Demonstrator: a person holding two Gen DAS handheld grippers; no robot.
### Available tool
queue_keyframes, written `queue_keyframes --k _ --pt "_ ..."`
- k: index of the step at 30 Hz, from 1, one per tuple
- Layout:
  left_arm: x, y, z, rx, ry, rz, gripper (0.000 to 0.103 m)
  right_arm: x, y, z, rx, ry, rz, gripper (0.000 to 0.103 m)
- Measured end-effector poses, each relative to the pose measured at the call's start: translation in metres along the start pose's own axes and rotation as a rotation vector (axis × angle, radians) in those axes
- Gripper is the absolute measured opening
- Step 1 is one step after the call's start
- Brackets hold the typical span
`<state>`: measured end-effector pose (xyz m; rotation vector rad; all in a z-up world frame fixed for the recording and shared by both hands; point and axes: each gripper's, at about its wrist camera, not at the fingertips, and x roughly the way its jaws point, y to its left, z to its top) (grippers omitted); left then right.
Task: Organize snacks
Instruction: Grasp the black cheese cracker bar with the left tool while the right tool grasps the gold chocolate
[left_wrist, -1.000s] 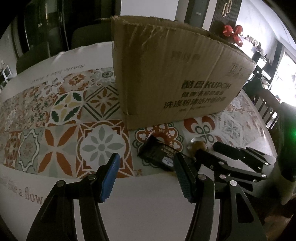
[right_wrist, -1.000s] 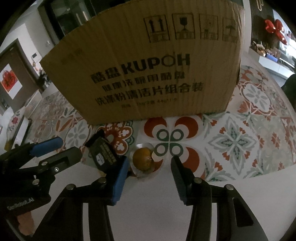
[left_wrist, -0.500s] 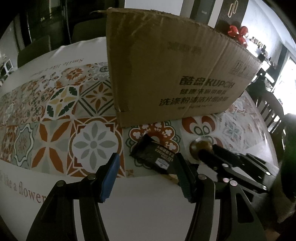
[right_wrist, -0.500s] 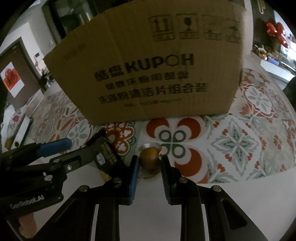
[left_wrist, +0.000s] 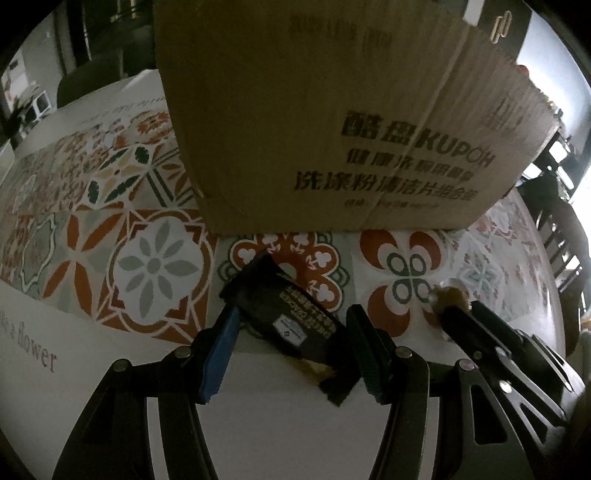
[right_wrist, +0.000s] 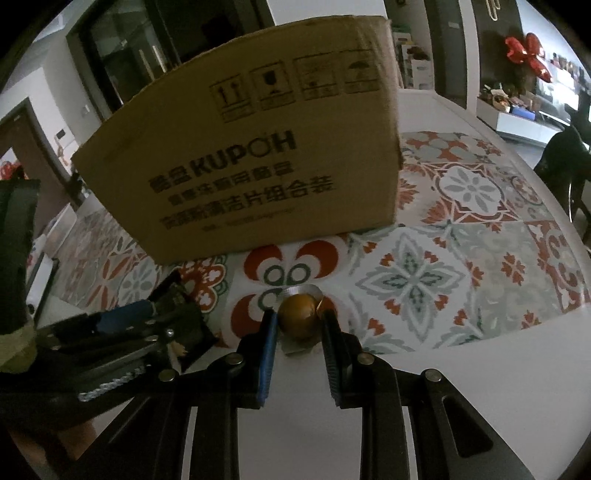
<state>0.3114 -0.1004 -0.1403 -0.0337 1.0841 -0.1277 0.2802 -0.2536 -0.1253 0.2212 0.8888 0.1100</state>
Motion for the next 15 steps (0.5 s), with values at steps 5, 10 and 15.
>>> queue_keyframes --k 5,10,15 --pt "0.0 -0.004 -0.003 0.008 -0.011 0.02 0.051 -0.001 0.0 -0.001 -0.007 -0.007 0.006 0.026" --pt "-0.003 0.002 -0.008 0.014 -0.009 -0.006 0.038 -0.003 0.003 -0.002 -0.017 -0.008 0.011 0.026" --pt "-0.007 0.01 -0.013 0.03 -0.011 -0.038 0.036 -0.004 0.011 -0.004 -0.042 -0.007 0.013 0.026"
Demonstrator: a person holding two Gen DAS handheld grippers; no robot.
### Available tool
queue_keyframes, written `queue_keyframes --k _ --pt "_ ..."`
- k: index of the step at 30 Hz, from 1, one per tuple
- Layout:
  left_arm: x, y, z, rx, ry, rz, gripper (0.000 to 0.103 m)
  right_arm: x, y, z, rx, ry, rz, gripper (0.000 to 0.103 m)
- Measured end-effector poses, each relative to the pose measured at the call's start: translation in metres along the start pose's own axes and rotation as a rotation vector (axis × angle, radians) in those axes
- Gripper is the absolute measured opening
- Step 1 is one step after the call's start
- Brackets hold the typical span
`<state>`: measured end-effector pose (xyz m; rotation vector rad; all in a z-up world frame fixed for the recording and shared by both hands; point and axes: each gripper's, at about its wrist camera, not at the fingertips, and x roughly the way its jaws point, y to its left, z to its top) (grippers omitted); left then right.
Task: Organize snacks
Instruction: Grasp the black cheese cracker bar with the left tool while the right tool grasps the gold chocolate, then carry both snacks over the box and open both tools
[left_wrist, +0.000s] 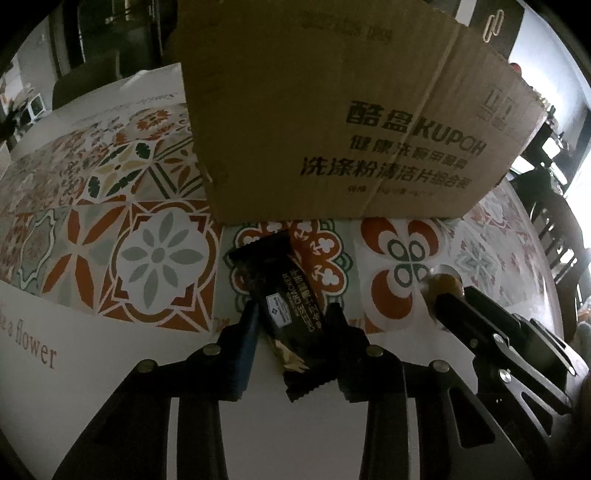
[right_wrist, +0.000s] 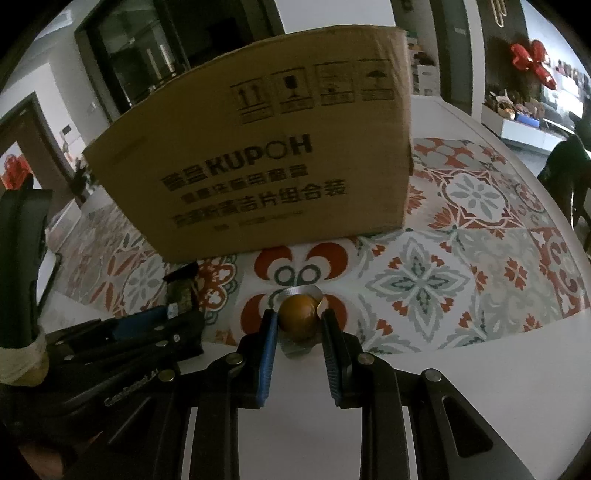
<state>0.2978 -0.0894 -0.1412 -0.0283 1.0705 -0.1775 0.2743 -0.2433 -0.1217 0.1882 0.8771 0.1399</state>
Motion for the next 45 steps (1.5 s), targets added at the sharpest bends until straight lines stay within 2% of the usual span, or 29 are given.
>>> queue_keyframes --k 3,16,26,45 --pt "-0.004 0.003 -0.002 0.012 -0.001 -0.024 0.035 -0.002 0.004 -0.001 -0.009 0.001 0.002 0.026" --pt "-0.055 0.007 -0.007 0.051 -0.106 -0.075 0.035 -0.026 0.018 0.001 -0.035 -0.03 -0.002 0.026" --pt "-0.1 0.006 -0.005 0.088 -0.224 -0.096 0.035 -0.07 0.03 0.012 -0.049 -0.124 -0.006 0.026" --pt "-0.172 -0.002 0.03 0.169 -0.435 -0.132 0.034 -0.126 0.051 0.058 -0.088 -0.294 -0.001 0.026"
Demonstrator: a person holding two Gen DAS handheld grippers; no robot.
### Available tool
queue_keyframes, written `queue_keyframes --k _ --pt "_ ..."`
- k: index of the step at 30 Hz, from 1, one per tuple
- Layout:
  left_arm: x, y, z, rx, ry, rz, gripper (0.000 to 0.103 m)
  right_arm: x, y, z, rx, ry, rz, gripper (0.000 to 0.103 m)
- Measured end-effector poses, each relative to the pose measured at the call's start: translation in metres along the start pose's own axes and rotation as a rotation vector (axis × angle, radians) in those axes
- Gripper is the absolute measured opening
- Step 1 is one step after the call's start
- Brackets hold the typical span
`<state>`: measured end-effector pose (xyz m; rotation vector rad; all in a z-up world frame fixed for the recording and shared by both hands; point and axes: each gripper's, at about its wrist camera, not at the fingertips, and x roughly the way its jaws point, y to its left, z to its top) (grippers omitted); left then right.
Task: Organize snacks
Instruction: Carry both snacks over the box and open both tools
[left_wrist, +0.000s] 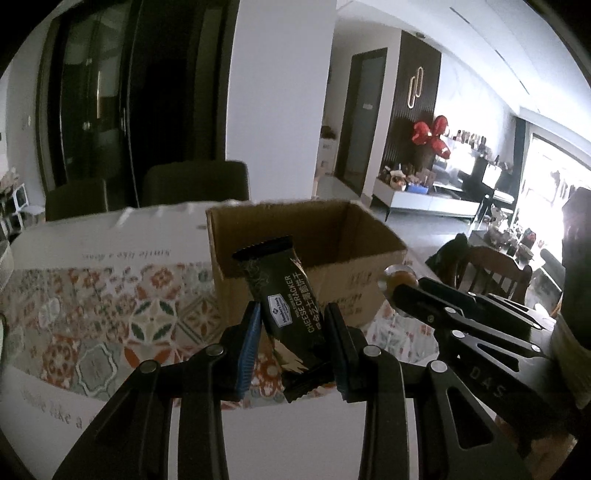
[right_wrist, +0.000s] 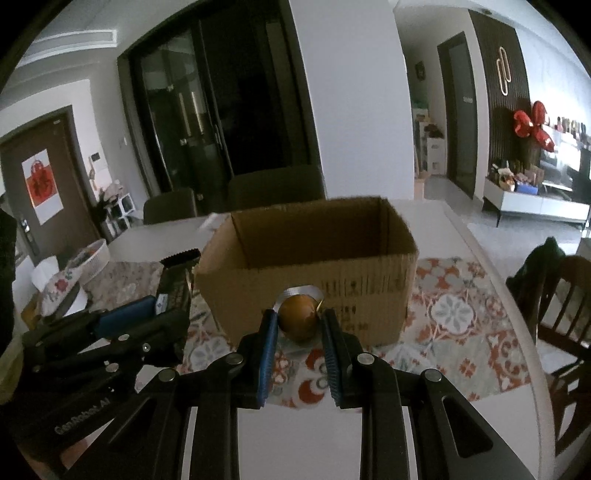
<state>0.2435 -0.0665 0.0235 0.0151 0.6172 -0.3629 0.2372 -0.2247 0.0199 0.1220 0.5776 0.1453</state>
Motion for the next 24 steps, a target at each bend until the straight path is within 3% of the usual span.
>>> queue_keyframes --k 11,24 --pt "0.012 -0.001 0.034 0.033 -0.037 0.004 0.034 0.009 -0.005 0.036 -0.031 -0.049 -0.018 0.026" --pt "0.066 0.01 0.06 0.029 0.028 0.007 0.034 0.048 -0.014 0.073 -0.039 -0.048 -0.018 0.026"
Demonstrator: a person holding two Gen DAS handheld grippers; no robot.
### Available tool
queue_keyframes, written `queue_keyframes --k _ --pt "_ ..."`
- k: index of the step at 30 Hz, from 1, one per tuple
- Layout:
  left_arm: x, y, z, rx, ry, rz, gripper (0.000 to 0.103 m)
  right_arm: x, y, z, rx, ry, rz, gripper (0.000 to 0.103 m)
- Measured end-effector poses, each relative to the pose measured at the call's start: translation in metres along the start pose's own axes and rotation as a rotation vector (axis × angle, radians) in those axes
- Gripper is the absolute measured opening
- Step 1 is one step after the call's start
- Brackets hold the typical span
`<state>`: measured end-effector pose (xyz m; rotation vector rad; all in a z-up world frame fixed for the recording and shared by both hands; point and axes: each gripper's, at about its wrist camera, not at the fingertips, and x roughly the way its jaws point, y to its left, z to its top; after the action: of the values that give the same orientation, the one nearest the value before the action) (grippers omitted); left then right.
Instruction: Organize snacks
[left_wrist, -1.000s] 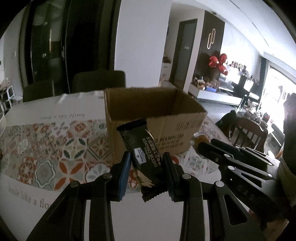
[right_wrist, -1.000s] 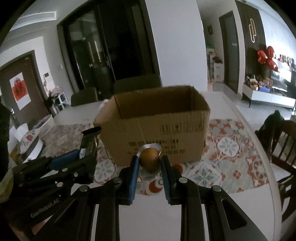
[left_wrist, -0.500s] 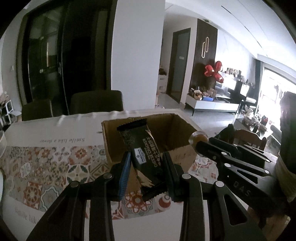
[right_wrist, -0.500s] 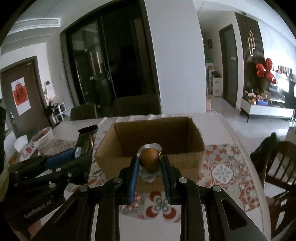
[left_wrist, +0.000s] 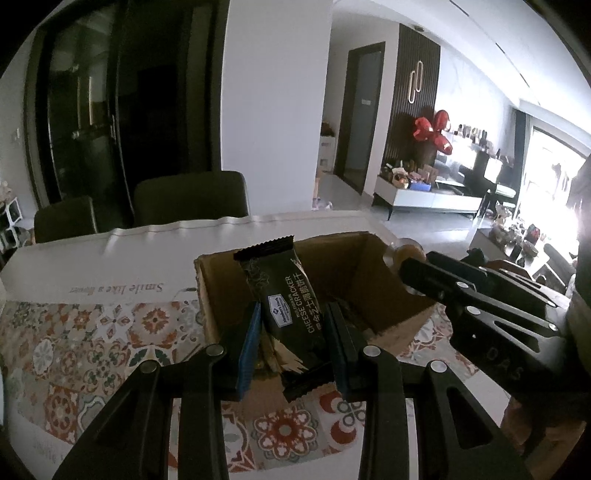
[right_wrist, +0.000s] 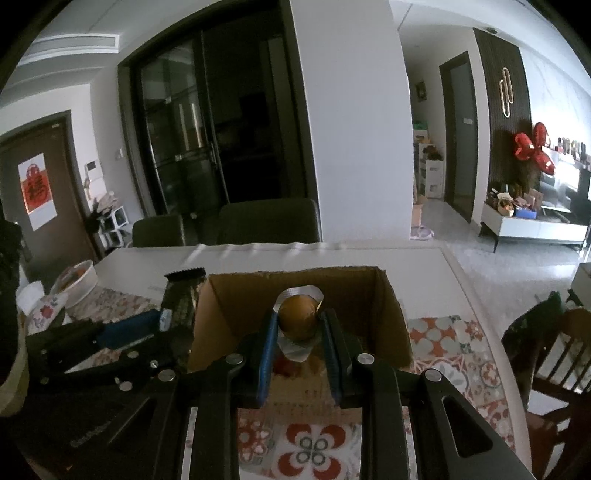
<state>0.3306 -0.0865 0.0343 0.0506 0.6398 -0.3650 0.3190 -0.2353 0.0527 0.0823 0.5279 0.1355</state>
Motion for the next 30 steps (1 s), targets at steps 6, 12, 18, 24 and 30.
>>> queue_keyframes --k 6,12,18,24,30 --pt "0.024 0.006 0.01 -0.003 0.035 0.007 0.035 0.024 -0.004 0.005 -0.018 0.027 -0.011 0.026" --pt "0.033 0.016 0.011 -0.031 0.047 0.034 0.057 0.043 -0.006 0.006 -0.036 0.073 -0.044 0.036" --pt "0.018 0.021 0.001 -0.034 0.024 0.077 0.061 0.036 -0.004 -0.002 -0.035 0.071 -0.075 0.046" --pt "-0.016 0.018 -0.012 -0.012 -0.022 0.124 0.076 0.007 0.003 -0.013 -0.037 0.045 -0.103 0.058" --pt "-0.062 0.012 -0.031 -0.006 -0.09 0.158 0.089 -0.037 0.013 -0.028 -0.022 0.001 -0.134 0.075"
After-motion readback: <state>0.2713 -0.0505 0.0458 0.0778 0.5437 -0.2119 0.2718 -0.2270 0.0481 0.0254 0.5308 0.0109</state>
